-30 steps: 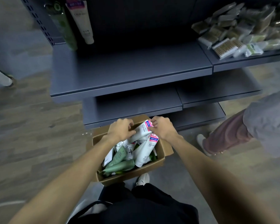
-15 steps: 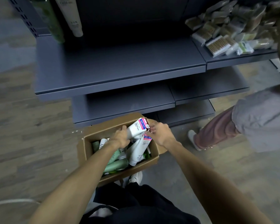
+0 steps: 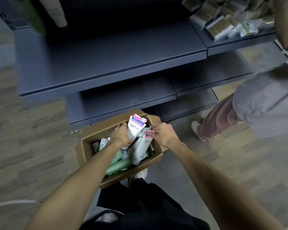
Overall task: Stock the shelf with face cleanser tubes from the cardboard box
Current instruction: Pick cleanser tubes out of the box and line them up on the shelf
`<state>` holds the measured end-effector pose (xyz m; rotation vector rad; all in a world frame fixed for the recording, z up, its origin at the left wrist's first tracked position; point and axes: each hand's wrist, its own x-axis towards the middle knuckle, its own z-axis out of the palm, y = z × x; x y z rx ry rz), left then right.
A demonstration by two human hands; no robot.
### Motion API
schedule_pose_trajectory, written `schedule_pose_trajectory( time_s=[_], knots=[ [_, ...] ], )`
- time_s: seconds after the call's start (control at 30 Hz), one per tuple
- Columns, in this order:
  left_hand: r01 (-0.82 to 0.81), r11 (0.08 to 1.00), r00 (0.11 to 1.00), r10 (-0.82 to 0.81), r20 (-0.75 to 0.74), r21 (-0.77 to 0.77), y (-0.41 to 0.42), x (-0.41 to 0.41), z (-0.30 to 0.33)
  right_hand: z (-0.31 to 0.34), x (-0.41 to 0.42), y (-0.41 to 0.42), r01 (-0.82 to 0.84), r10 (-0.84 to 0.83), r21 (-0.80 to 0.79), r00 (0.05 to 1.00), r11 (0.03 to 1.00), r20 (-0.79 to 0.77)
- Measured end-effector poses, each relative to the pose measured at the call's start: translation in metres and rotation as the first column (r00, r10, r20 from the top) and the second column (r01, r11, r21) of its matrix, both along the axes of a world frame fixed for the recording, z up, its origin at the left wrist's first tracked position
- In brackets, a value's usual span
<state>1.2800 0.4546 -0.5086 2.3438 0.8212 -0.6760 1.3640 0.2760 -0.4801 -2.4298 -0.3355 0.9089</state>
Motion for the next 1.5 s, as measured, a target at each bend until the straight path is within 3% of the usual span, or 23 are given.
schedule_pose_trajectory(
  time_s=[0.33, 0.43, 0.63, 1.0, 1.13, 1.3, 1.5],
  knots=[
    [-0.197, 0.944, 0.933, 0.263, 0.246, -0.263, 0.004, -0.006, 0.003, -0.003, -0.007, 0.009, 0.0, 0.001, 0.032, 1.0, 0.999, -0.028],
    [-0.149, 0.946, 0.924, 0.237, 0.301, -0.29, 0.012, -0.007, 0.006, -0.001, -0.007, 0.011, -0.007, 0.008, 0.028, 1.0, 1.0, -0.027],
    [-0.057, 0.978, 0.939, 0.121, 0.321, -0.201, 0.028, -0.011, 0.012, 0.006, -0.007, 0.017, -0.06, 0.06, -0.018, 0.998, 0.998, 0.029],
    [0.049, 0.985, 0.809, 0.058, 0.585, -0.165, 0.069, -0.002, 0.098, 0.035, -0.006, 0.064, -0.247, 0.244, 0.007, 0.963, 0.969, 0.117],
    [0.024, 0.986, 0.796, 0.081, 0.599, -0.166, 0.085, -0.002, 0.124, 0.049, -0.005, 0.091, -0.191, 0.187, 0.21, 0.982, 0.959, 0.035],
    [-0.033, 0.986, 0.754, 0.13, 0.644, -0.161, 0.102, -0.005, 0.153, 0.073, -0.001, 0.118, -0.191, 0.174, 0.375, 0.982, 0.907, 0.078],
    [-0.09, 0.98, 0.674, 0.19, 0.714, -0.175, 0.135, -0.007, 0.189, 0.109, 0.01, 0.154, -0.261, 0.207, 0.467, 0.964, 0.845, 0.165]
  ],
)
